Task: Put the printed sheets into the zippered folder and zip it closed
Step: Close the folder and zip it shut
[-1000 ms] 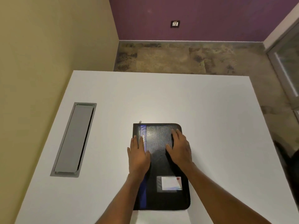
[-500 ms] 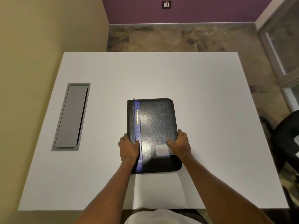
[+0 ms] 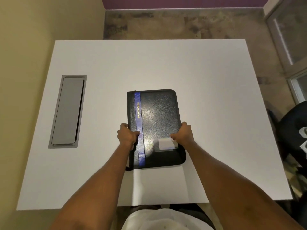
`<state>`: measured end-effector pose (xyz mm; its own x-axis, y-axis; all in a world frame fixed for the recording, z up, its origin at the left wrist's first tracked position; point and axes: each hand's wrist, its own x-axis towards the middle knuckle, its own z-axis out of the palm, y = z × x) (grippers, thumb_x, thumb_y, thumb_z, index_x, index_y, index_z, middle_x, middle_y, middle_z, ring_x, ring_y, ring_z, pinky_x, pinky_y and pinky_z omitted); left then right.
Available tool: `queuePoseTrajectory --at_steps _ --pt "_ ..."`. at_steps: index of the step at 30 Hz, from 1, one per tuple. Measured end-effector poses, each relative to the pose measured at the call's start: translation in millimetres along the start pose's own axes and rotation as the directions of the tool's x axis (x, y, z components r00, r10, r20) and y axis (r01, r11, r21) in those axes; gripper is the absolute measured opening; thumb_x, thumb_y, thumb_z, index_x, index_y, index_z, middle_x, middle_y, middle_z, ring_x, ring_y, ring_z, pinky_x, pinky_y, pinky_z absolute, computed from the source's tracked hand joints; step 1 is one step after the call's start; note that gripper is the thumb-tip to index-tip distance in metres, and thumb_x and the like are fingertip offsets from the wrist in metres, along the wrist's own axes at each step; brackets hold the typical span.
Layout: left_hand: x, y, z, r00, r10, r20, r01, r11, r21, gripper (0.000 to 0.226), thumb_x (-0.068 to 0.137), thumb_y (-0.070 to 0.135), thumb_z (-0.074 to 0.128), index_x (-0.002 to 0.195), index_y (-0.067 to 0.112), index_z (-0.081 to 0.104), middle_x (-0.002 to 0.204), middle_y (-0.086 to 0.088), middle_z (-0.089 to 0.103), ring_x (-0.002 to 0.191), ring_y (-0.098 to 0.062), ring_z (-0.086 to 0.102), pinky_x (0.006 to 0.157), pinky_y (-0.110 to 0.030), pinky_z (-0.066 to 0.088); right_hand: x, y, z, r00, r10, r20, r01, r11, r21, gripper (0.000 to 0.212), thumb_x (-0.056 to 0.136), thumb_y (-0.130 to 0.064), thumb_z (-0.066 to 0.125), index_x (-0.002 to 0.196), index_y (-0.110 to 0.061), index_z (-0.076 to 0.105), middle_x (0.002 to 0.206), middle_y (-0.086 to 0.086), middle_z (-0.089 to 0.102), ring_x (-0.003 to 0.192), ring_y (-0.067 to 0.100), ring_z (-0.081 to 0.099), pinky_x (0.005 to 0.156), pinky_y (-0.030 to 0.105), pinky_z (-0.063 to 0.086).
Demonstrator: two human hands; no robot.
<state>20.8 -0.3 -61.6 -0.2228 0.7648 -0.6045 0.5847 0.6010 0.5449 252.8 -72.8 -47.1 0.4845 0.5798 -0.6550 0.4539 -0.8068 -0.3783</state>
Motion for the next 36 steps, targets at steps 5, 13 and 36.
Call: queuePoseTrajectory --at_steps 5,13,36 --pt "31.0 23.5 -25.9 1.0 0.024 -0.018 -0.026 0.998 -0.063 0.067 0.077 0.007 0.091 0.131 0.005 0.053 0.124 -0.021 0.066 0.101 -0.035 0.069 0.088 -0.046 0.06 11.7 -43.0 -4.1 0.999 -0.035 -0.007 0.035 0.999 0.014 0.069 0.078 -0.024 0.085 0.134 -0.005 0.047 0.132 0.016 0.05 0.12 0.035 0.06 0.099 0.051 0.055" --pt "112.1 88.1 -78.0 0.995 0.08 -0.063 -0.086 0.991 -0.104 0.068 0.077 0.007 0.091 0.134 0.006 0.054 0.121 -0.02 0.069 0.1 -0.036 0.07 0.091 -0.052 0.06 59.7 -143.1 -6.6 0.99 -0.122 -0.071 0.128 0.988 0.086 0.067 0.078 -0.021 0.084 0.131 -0.005 0.047 0.13 0.015 0.048 0.121 0.035 0.058 0.098 0.048 0.055" --pt "209.2 118.4 -108.6 0.972 0.233 -0.032 -0.21 0.921 0.329 0.057 0.09 0.019 0.076 0.135 -0.006 0.051 0.132 -0.029 0.056 0.123 -0.047 0.056 0.105 -0.053 0.048 117.5 -233.3 37.2 0.953 -0.263 -0.153 0.248 0.963 -0.11 0.054 0.086 -0.032 0.074 0.126 -0.009 0.047 0.129 0.012 0.05 0.124 0.032 0.051 0.102 0.044 0.045"
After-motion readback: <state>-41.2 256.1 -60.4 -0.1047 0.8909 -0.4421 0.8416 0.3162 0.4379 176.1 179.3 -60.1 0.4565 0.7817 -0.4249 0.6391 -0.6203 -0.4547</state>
